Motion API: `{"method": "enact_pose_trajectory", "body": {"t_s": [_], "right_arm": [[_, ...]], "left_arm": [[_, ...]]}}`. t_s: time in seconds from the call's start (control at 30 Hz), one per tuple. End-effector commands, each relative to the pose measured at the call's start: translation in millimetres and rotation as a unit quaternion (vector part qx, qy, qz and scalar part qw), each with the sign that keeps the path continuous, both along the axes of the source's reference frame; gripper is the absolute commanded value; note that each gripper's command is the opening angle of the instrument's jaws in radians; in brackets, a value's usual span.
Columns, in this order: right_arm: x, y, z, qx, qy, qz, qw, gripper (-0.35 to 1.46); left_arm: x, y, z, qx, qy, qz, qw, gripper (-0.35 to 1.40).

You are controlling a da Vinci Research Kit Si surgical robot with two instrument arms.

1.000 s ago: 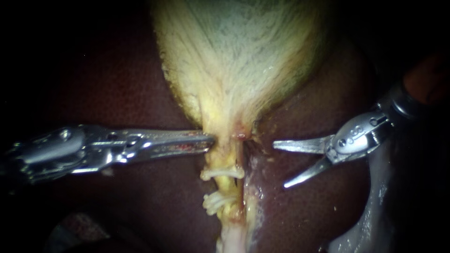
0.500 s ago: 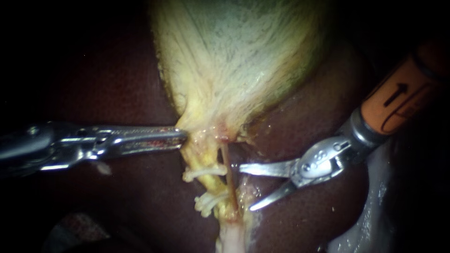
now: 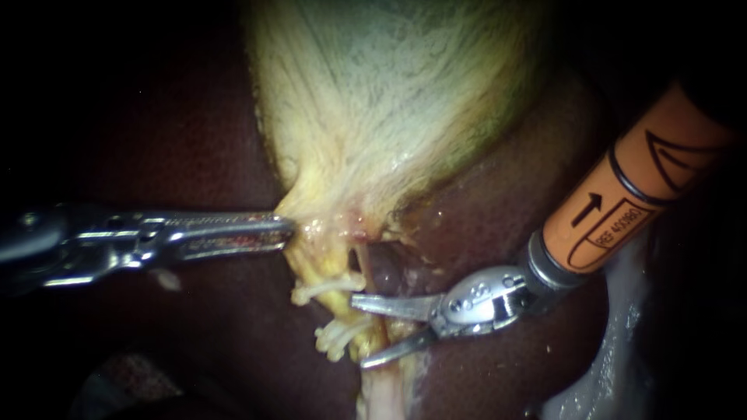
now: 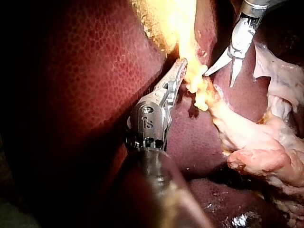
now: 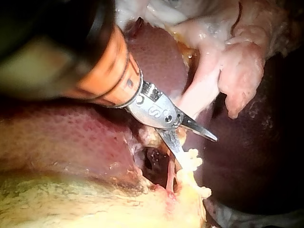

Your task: Go to the cutting position left tube

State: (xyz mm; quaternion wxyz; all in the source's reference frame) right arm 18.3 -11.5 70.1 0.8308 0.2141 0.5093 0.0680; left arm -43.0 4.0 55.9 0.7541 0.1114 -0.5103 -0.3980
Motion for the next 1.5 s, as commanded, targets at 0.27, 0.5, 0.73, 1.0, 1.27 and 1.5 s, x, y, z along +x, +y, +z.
{"method": "enact_pose_trajectory", "body": {"t_s": [0.27,0.5,0.73,1.0,1.27,1.5], "right_arm": [[0.0,0.4,1.0,-0.001,-0.02,-0.013,0.9997,1.28],[0.4,0.5,1.3,-0.001,-0.037,-0.023,0.999,1.28],[1.5,0.5,1.7,0.0,-0.048,-0.028,0.9985,1.26],[3.2,0.4,2.4,-0.015,-0.048,-0.038,0.998,1.26],[4.7,0.0,3.1,-0.019,-0.032,-0.063,0.9973,1.25],[5.9,0.3,3.4,-0.025,-0.015,-0.088,0.9957,1.21]], "left_arm": [[-0.1,-0.2,-0.3,0.0,0.001,-0.001,1.0,-0.35],[-0.3,-0.5,-0.9,0.0,0.002,-0.002,1.0,-0.35],[-0.5,-0.6,-1.1,0.0,0.001,-0.002,1.0,-0.35],[-0.7,-0.7,-1.3,0.0,0.002,-0.002,1.0,-0.35],[-1.0,-0.7,-1.2,0.0,0.001,-0.002,1.0,-0.35],[-1.2,-0.7,-1.1,0.0,0.001,-0.002,1.0,-0.35]]}}
